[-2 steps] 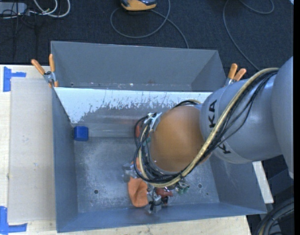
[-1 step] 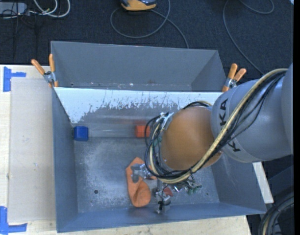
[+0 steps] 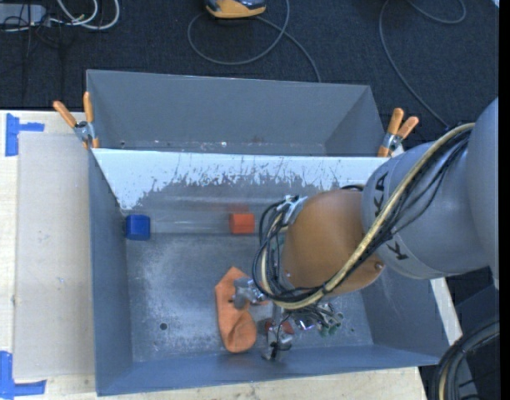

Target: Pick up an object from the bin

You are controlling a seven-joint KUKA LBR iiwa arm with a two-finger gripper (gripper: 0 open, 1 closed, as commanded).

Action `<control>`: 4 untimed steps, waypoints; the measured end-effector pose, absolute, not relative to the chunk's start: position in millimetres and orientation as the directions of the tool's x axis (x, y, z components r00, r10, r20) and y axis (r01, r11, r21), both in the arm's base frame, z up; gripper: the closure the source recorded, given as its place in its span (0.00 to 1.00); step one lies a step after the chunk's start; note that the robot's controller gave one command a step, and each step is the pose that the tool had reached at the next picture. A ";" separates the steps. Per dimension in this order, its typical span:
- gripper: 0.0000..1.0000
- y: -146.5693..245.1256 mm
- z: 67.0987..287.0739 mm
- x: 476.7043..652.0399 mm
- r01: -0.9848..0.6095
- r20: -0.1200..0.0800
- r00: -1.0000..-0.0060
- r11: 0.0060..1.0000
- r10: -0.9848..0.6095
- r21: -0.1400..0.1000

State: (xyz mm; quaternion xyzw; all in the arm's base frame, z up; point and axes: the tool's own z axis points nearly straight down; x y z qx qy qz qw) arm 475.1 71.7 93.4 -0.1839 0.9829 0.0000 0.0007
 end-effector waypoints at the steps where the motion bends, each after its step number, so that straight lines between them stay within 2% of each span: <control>1: 1.00 33.6 69.9 478.8 -0.872 0.004 -0.489 0.489 -0.872 0.008; 3: 1.00 33.9 73.6 477.7 -0.872 0.005 -0.490 0.490 -0.872 0.011; 4: 1.00 34.3 98.4 476.9 -0.871 0.006 -0.490 0.490 -0.872 0.013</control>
Offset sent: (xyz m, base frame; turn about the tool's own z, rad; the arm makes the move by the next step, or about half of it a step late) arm 0.0000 0.0000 0.0000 0.0000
